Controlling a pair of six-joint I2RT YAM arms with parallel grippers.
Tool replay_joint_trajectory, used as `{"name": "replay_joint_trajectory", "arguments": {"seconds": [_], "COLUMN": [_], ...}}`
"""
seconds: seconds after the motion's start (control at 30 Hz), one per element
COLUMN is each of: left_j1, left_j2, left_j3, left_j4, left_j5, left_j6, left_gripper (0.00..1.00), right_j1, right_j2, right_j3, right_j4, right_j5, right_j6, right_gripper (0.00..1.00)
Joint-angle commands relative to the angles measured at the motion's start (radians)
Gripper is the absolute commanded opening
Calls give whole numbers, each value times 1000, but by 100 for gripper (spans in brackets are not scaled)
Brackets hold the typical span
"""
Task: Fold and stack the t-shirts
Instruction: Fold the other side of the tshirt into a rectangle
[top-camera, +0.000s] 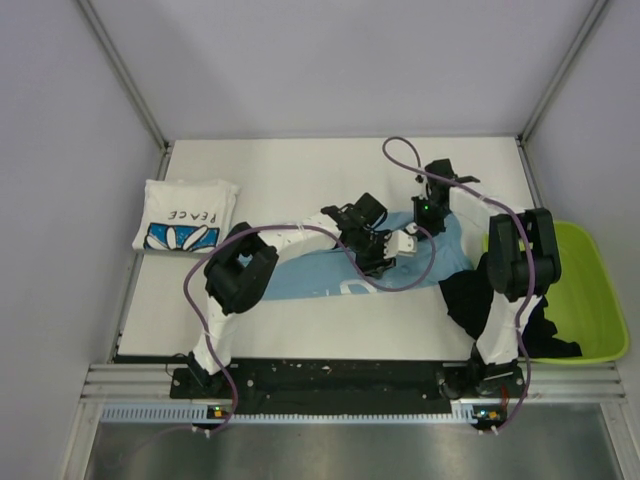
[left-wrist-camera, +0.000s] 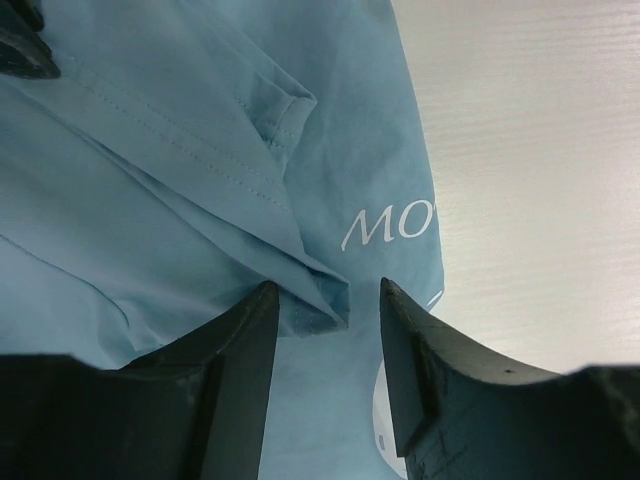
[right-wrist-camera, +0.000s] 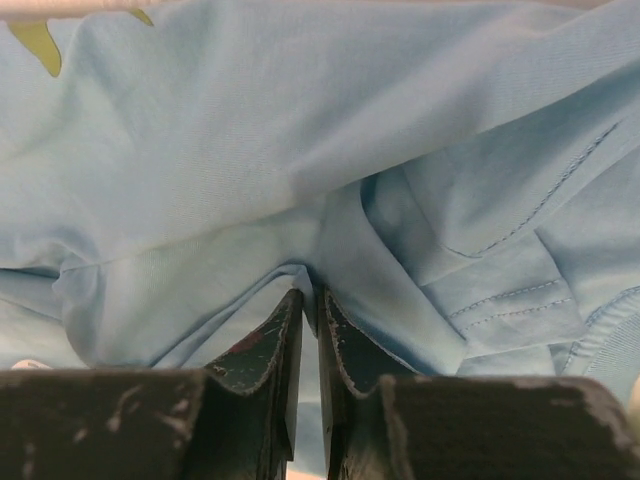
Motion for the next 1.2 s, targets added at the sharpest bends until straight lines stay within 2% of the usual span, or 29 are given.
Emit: {"name": "replay_joint_trajectory", "arguments": {"seconds": [0.0, 0.07, 0.2, 0.27, 0.33, 0.43, 0.83, 1.17], "left_j1": [-5, -5, -5, -5, -6, -5, -2, 1], "left_j2": [9, 7, 12, 15, 18, 16, -13, -39], "left_j3": [-10, -21, -31, -33, -31, -10, 68, 146], "left_j4": [38, 36, 53, 53, 55, 46, -109, -261], "left_j5": [20, 31, 14, 12, 11, -6, 17, 52], "left_j6": [7, 19, 18, 21, 16, -8, 7, 50], "left_gripper": [49, 50, 51, 48, 34, 1, 0, 0], "right_j1": [6, 6, 6, 6, 6, 4, 4, 6], "right_j2": [-33, -38, -78, -125, -190, -273, -495, -515], "right_j3": [-13, -16, -33, -59, -88, -146, -318, -327], "right_j4": [20, 17, 0, -20, -52, -91, -177, -253], "right_j5": [-25, -22, -19, 2, 24, 18, -86, -108], "right_j6": [-3, -6, -3, 3, 6, 18, 84, 76], "right_gripper": [8, 0, 0, 0, 0, 0, 0, 0]}}
